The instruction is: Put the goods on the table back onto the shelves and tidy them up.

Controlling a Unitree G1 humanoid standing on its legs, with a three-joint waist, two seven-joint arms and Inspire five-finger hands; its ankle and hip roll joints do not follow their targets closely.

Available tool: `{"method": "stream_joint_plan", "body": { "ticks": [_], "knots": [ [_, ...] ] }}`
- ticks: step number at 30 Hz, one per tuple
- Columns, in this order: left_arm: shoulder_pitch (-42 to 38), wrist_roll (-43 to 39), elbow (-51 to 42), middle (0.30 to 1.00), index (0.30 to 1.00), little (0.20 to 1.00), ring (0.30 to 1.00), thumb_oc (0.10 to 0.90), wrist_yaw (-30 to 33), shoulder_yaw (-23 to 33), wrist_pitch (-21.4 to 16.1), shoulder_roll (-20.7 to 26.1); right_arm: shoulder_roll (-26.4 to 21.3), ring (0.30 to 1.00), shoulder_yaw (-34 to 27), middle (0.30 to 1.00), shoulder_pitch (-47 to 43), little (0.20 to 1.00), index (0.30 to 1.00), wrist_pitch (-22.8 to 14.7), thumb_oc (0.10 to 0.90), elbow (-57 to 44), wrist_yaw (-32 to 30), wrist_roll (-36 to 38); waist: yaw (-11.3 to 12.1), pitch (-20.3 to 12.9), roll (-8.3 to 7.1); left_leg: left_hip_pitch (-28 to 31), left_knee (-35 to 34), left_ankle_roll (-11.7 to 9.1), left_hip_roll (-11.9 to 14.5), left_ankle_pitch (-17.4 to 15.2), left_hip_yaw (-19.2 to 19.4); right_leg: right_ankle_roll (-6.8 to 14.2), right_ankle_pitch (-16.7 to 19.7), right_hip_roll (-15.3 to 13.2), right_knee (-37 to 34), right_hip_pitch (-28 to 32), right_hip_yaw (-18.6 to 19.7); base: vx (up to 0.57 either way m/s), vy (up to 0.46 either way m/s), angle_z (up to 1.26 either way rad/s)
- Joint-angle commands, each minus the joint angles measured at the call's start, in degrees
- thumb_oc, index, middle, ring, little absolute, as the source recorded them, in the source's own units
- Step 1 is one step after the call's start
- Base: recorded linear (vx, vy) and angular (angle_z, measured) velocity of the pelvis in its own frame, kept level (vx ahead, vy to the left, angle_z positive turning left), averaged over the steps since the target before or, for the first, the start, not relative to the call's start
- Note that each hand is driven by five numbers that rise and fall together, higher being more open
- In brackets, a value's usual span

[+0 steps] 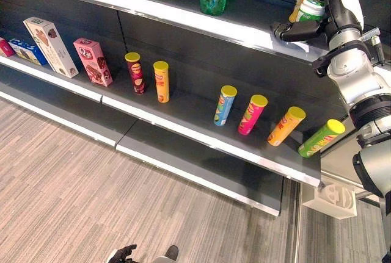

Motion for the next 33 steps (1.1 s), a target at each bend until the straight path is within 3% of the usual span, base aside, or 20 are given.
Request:
{"method": "stream_joint_plan", "body": {
  "ticks": [1,6,10,12,14,15,16,18,19,21,23,24,25,29,33],
  "knots": [
    [-2.2,-0.6,1.2,0.900,0.900,0.900,0.900,0.800,1.1,-2.7,-1.6,2.5,-0.9,0.900,2.1,0.900,-8.8,0.900,0.900,-2.3,0.800,-3.4,-4.0,-0.7,0.6,-1.5,-2.48,0.4,0.2,-1.1,0.1,-4.7,6.7,3.5,-2.6,-2.0,0.4,3.5,0.0,0.00,0.000,0.00],
    [-2.5,-0.7,0.9,0.900,0.900,0.900,0.900,0.800,1.3,-2.7,-1.8,2.6,-2.4,0.900,2.4,0.900,-10.1,0.900,0.900,-2.5,0.800,-4.7,-5.3,-1.2,0.5,-1.5,-2.43,0.4,0.2,-1.1,0.1,-4.7,6.8,3.5,-2.6,-2.0,0.4,3.4,-0.1,0.00,0.000,0.00],
    [-2.0,-0.4,1.0,0.900,0.900,0.900,0.900,0.800,1.4,-1.9,-1.6,2.7,-6.6,0.900,1.4,0.900,-10.5,0.900,0.900,-3.9,0.800,-12.6,-6.3,0.5,-0.1,-1.6,-2.47,0.5,0.2,-1.1,0.1,-4.9,7.0,3.7,-2.4,-2.1,0.4,3.2,0.1,0.00,0.000,0.00],
    [-1.2,-0.1,0.9,0.900,0.900,0.900,0.900,0.800,1.4,-0.4,-1.5,2.7,-11.8,0.900,-0.1,0.900,-10.5,0.900,0.900,-5.3,0.800,-20.5,-7.7,1.2,-1.1,-1.7,-2.34,0.6,0.2,-0.9,0.2,-5.1,7.5,3.9,-2.2,-2.3,0.4,3.1,0.5,0.00,0.033,-0.01],
    [-1.1,-0.1,0.9,0.900,0.900,0.900,0.900,0.800,1.3,0.0,-1.5,2.7,-13.9,0.900,-1.0,0.900,-10.0,0.900,0.900,-5.7,0.800,-22.9,-8.4,1.4,-1.3,-1.7,-2.42,0.7,0.2,-0.9,0.2,-5.2,7.8,3.9,-2.1,-2.3,0.4,3.0,0.7,0.00,0.051,-0.15],
    [-0.2,0.6,1.0,0.900,0.900,0.900,0.900,0.800,1.2,1.9,-1.4,2.3,-22.1,0.900,-5.1,0.900,-7.4,0.900,0.900,-7.8,0.800,-31.9,-10.8,1.2,-3.0,-1.8,-2.15,1.0,0.2,-0.6,0.1,-5.8,8.9,4.3,-1.7,-2.5,0.4,2.6,1.5,0.00,0.074,-0.21],
    [-0.2,0.6,1.0,0.900,0.900,0.900,0.900,0.800,1.2,1.8,-1.4,2.4,-22.2,0.900,-5.6,0.900,-6.9,0.900,0.900,-7.7,0.800,-32.2,-10.8,1.1,-2.9,-1.8,-2.26,1.0,0.2,-0.6,0.1,-5.8,9.0,4.3,-1.7,-2.5,0.4,2.6,1.5,0.01,0.100,-0.01],
    [0.3,1.4,1.4,0.900,0.900,0.900,0.900,0.800,0.9,3.8,-1.2,1.4,-27.5,0.900,-13.8,0.900,0.1,0.900,0.900,-10.7,0.800,-42.6,-10.8,3.5,-5.1,-2.0,-1.58,1.5,0.2,-0.3,0.2,-6.4,10.3,4.6,-1.4,-2.7,0.4,2.2,2.6,0.01,0.067,-0.13],
    [0.4,1.5,1.4,0.900,0.900,0.900,0.900,0.800,0.9,3.7,-1.2,1.9,-27.6,0.900,-15.7,0.900,2.1,0.900,0.900,-10.6,0.800,-43.4,-10.7,3.4,-4.8,-2.0,-1.98,1.5,0.2,-0.3,0.3,-6.4,10.4,4.6,-1.4,-2.7,0.4,2.2,2.7,0.02,0.066,-0.34],
    [1.1,2.6,1.8,0.900,0.900,0.900,0.900,0.800,0.2,5.1,-1.0,0.7,-30.6,0.900,-24.0,0.900,10.5,0.900,0.900,-13.9,0.800,-51.0,-9.6,6.5,-7.0,-2.1,-1.28,2.0,0.2,0.0,0.2,-7.0,11.7,4.8,-1.0,-2.8,0.4,1.7,4.0,0.00,0.075,-0.37],
    [1.4,3.0,1.6,0.900,0.900,0.900,0.900,0.800,0.0,5.4,-1.0,1.3,-31.1,0.900,-29.8,0.900,16.6,0.900,0.900,-14.4,0.800,-54.0,-8.9,7.3,-7.1,-2.1,-1.77,2.1,0.2,0.1,0.3,-7.2,12.6,5.0,-0.7,-2.9,0.4,1.4,4.7,-0.01,0.059,-0.47],
    [1.7,3.5,1.5,0.900,0.900,0.900,0.900,0.800,-0.5,6.3,-0.9,0.2,-30.9,0.900,-34.6,0.900,22.5,0.900,0.900,-16.0,0.800,-57.4,-7.6,9.3,-9.1,-1.8,-0.98,2.4,0.2,0.3,0.2,-7.5,13.9,5.3,-0.3,-3.0,0.4,0.8,5.8,-0.01,0.054,-0.48],
    [1.7,3.6,1.5,0.900,0.900,0.900,0.900,0.800,-0.5,6.2,-1.0,0.6,-30.7,0.900,-36.4,0.900,24.4,0.900,0.900,-15.9,0.800,-58.0,-7.5,9.3,-8.8,-1.9,-1.32,2.4,0.2,0.4,0.3,-7.5,14.1,5.3,-0.2,-3.0,0.4,0.7,6.0,-0.03,0.076,-0.54],
    [1.9,4.2,-0.3,0.900,0.900,0.900,0.900,0.800,-1.5,7.4,-1.3,1.2,-29.5,0.900,-51.3,0.900,42.2,0.900,0.900,-15.8,0.800,-64.6,-5.7,8.4,-11.3,-1.0,-1.30,2.9,0.2,1.2,0.2,-8.3,17.4,6.1,1.1,-3.3,1.3,-1.6,9.4,-0.03,0.085,-0.52],
    [1.3,4.8,-3.1,0.900,0.900,0.900,0.900,0.800,-1.8,6.8,-1.9,2.2,-28.9,0.900,-59.2,0.900,50.8,0.900,0.900,-15.7,0.800,-66.9,-5.7,8.6,-13.7,0.6,-1.03,3.3,0.2,2.2,0.1,-8.8,20.3,6.6,1.3,-3.9,6.5,-5.6,13.3,-0.05,0.121,-0.69]
  ]
}}
